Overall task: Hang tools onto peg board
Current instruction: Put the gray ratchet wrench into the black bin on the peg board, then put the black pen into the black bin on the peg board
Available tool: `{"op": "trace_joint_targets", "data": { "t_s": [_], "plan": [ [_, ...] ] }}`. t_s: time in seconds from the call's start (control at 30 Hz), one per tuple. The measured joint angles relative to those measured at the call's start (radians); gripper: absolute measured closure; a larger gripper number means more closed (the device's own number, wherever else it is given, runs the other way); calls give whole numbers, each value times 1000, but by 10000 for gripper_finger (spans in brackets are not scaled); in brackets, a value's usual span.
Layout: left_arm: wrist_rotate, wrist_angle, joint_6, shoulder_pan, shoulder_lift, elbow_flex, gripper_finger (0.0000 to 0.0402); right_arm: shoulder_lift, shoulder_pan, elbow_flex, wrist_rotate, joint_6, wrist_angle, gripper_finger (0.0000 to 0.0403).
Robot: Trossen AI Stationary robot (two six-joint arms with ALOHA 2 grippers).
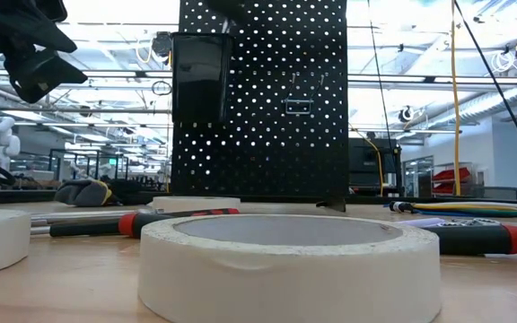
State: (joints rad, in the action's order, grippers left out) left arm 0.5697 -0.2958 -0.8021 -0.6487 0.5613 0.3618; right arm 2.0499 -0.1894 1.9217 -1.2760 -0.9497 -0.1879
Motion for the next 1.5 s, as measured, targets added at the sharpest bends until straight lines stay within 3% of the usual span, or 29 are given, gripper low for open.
{"op": "trace_joint_targets", "data": {
  "t_s": [0.17,0.47,0.8,0.93,1.07,1.13,1.23,1.33,1.5],
  "plan": [
    [6,0,8,0,0,0,205,0,-1,0,48,-44,-142,291],
    [28,0,30,0,0,0,205,0,-14,0,52,-18,-145,284],
    [30,0,29,0,0,0,205,0,-56,0,8,87,-128,183],
    [30,2,25,0,0,0,205,-5,-94,0,-17,268,-138,171],
    [30,5,22,0,0,0,205,-85,-134,0,-7,657,-301,171],
    [30,18,23,0,0,0,205,-164,-141,0,95,930,-447,171],
    [38,34,23,0,0,0,205,-268,-112,2,422,1280,-673,171],
    [59,35,34,0,0,0,205,-321,-87,1,688,1395,-816,171],
    [76,62,93,26,0,0,205,-343,-142,0,823,1424,-1018,172]
  ]
}}
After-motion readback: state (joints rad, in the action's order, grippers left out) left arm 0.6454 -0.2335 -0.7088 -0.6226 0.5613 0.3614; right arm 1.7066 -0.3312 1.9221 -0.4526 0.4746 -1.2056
